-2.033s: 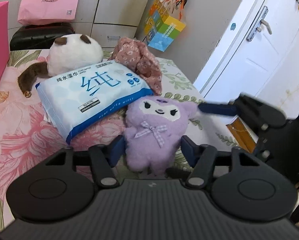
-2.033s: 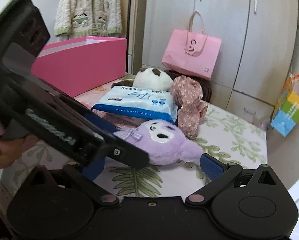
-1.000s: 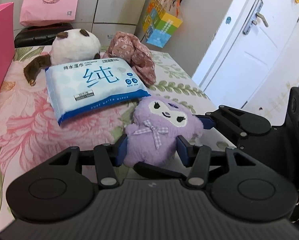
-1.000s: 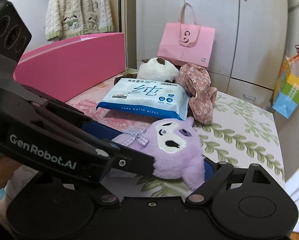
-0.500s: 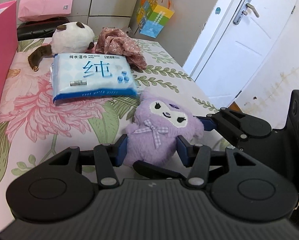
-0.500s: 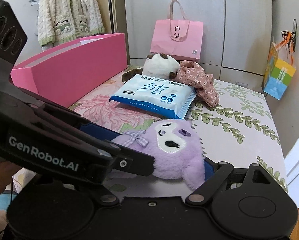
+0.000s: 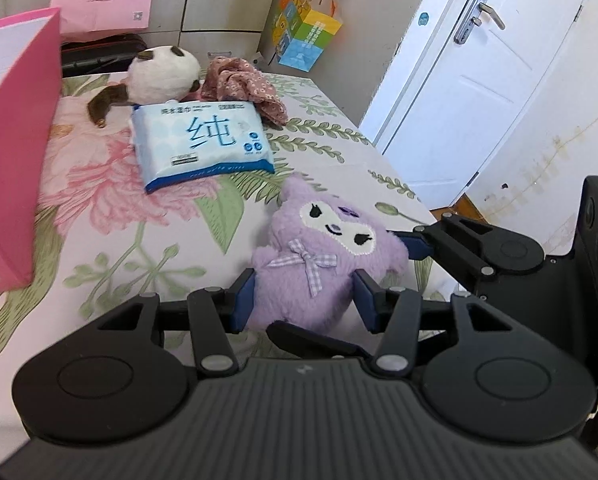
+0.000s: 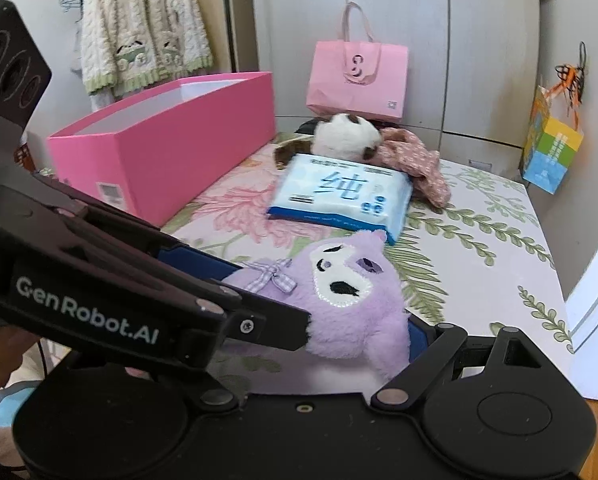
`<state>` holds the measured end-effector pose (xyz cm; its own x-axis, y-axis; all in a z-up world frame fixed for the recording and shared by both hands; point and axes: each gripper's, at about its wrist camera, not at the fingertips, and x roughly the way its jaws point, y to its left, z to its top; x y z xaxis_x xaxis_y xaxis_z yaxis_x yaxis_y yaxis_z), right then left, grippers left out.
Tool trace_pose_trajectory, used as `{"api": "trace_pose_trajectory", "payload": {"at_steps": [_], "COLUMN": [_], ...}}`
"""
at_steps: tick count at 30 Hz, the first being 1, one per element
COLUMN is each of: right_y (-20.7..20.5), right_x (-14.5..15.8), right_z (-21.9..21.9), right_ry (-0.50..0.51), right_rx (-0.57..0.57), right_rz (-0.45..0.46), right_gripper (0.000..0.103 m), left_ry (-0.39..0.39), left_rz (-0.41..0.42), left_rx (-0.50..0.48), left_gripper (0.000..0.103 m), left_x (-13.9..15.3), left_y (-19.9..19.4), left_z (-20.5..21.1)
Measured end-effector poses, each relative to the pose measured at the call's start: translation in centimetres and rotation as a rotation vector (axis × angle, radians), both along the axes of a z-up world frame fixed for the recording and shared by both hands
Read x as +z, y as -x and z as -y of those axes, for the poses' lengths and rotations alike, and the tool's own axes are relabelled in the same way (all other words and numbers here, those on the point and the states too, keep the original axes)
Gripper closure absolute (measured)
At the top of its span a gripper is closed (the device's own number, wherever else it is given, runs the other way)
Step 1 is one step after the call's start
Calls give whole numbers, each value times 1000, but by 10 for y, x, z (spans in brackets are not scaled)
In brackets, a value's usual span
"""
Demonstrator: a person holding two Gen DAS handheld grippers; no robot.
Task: Organize soft objects
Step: 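Lift the purple doll with the left gripper and carry it over the pink box, then lower the doll into the pink box and open the left gripper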
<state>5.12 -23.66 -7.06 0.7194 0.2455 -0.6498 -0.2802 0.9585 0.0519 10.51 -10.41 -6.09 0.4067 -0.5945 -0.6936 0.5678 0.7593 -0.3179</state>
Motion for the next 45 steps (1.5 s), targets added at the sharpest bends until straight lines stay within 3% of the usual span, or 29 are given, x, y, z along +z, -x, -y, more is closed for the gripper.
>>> {"api": "trace_pose_trajectory", "payload": {"at_steps": [4, 13, 18, 24, 34, 40, 45], "right_y": [14, 39, 46, 33, -31, -82, -120], "right_x": [8, 43, 73, 100, 122, 119, 106], "right_z": [-20, -60, -87, -115, -156, -171, -179], "right_ry": [46, 31, 24, 32, 36, 70, 97], "right_rx": [41, 207, 313, 375, 442, 471, 490], "right_rz": [14, 4, 36, 131, 252, 299, 275], "right_gripper": [11, 11, 11, 11, 11, 11, 11], "left_ry": [-11, -84, -91, -69, 18, 70, 88], "left_rz": [-12, -44, -17, 80, 127, 70, -10], "left_rx": [-6, -28, 30, 112, 223, 247, 255], "left_gripper": [53, 53, 53, 53, 52, 52, 52], "left_x": [7, 46, 78, 105, 124, 112, 90], "left_y": [13, 46, 61, 57, -6, -66, -113], "left_z": [-17, -67, -99, -133, -180, -193, -197]}}
